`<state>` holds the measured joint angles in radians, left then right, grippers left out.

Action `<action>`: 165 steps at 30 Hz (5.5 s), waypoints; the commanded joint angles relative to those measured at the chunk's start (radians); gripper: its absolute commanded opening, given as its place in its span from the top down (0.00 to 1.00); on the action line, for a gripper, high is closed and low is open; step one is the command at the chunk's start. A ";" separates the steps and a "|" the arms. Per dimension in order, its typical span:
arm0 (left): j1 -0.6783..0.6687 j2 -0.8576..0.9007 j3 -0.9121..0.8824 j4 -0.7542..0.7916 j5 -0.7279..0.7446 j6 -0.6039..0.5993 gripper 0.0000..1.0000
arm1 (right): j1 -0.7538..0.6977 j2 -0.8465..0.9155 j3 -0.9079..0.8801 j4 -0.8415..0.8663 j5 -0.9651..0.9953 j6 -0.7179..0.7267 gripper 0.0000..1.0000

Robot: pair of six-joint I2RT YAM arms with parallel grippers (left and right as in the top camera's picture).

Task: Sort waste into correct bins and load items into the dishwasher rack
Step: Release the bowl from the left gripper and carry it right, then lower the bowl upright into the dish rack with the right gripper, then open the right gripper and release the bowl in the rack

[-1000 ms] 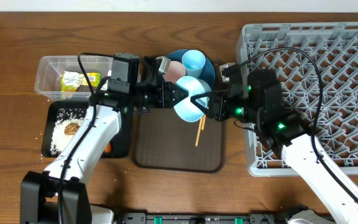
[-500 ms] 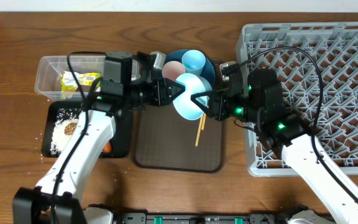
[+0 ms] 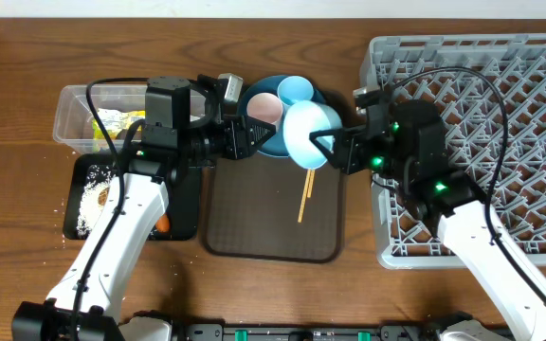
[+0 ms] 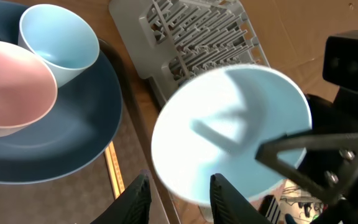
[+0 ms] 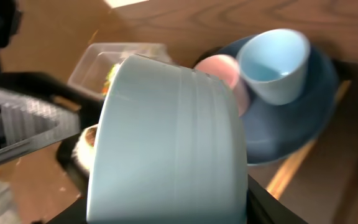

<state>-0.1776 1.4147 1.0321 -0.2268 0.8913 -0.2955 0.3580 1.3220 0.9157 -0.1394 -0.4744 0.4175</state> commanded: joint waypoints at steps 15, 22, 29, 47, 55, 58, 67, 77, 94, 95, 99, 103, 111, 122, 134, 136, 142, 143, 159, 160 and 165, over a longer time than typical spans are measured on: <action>0.004 -0.012 0.014 -0.030 0.013 0.006 0.68 | -0.105 0.002 0.072 -0.002 0.396 -0.290 0.69; 0.004 -0.012 0.014 -0.029 0.012 0.006 0.68 | -0.105 0.003 0.072 -0.001 0.648 -0.418 0.70; 0.004 -0.012 0.014 -0.029 0.005 0.006 0.68 | -0.109 0.050 0.072 0.048 0.729 -0.472 0.71; 0.004 -0.012 0.014 -0.058 -0.048 0.021 0.68 | -0.149 0.294 0.072 0.294 0.729 -0.461 0.71; 0.004 -0.012 0.013 -0.064 -0.048 0.029 0.68 | -0.149 0.322 0.072 0.316 0.715 -0.416 0.71; 0.004 -0.012 0.013 -0.064 -0.048 0.030 0.68 | -0.149 0.329 0.072 0.321 0.672 -0.405 0.72; 0.004 -0.012 0.013 -0.064 -0.048 0.032 0.68 | -0.149 0.335 0.072 0.329 0.656 -0.370 0.71; 0.004 -0.012 0.013 -0.064 -0.052 0.040 0.68 | -0.149 0.356 0.072 0.326 0.627 -0.351 0.73; 0.004 -0.012 0.013 -0.064 -0.070 0.039 0.68 | -0.152 0.386 0.072 0.388 0.651 -0.374 0.71; 0.004 -0.012 0.014 -0.064 -0.070 0.039 0.68 | -0.153 0.386 0.072 0.396 0.659 -0.374 0.71; 0.004 -0.012 0.013 -0.064 -0.070 0.039 0.68 | -0.156 0.387 0.072 0.407 0.661 -0.374 0.71; 0.004 -0.012 0.013 -0.064 -0.070 0.039 0.68 | -0.156 0.388 0.072 0.397 0.661 -0.374 0.71; 0.004 -0.012 0.013 -0.064 -0.070 0.040 0.68 | -0.156 0.423 0.071 0.404 0.661 -0.374 0.71; 0.004 -0.012 0.013 -0.064 -0.070 0.039 0.68 | -0.155 0.465 0.072 0.492 0.661 -0.401 0.67; 0.004 -0.012 0.013 -0.064 -0.070 0.039 0.68 | -0.155 0.389 0.072 0.505 0.662 -0.420 0.74; 0.004 -0.012 0.013 -0.064 -0.070 0.039 0.68 | -0.157 0.364 0.072 0.498 0.686 -0.420 0.73; 0.004 -0.012 0.013 -0.072 -0.070 0.040 0.68 | -0.166 0.314 0.072 0.470 0.747 -0.474 0.73; 0.004 -0.012 0.014 -0.072 -0.070 0.039 0.68 | -0.169 0.313 0.072 0.463 0.748 -0.478 0.73; 0.004 -0.012 0.013 -0.071 -0.074 0.040 0.68 | -0.307 0.314 0.072 0.351 0.603 -0.433 0.74; 0.004 -0.012 0.013 -0.071 -0.074 0.040 0.68 | -0.307 0.314 0.072 0.350 0.598 -0.433 0.73; 0.004 -0.012 0.013 -0.071 -0.074 0.040 0.68 | -0.306 0.315 0.072 0.335 0.549 -0.433 0.73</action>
<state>-0.1776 1.4147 1.0321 -0.2951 0.8299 -0.2798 0.0601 1.6463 0.9806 0.1993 0.1265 -0.0322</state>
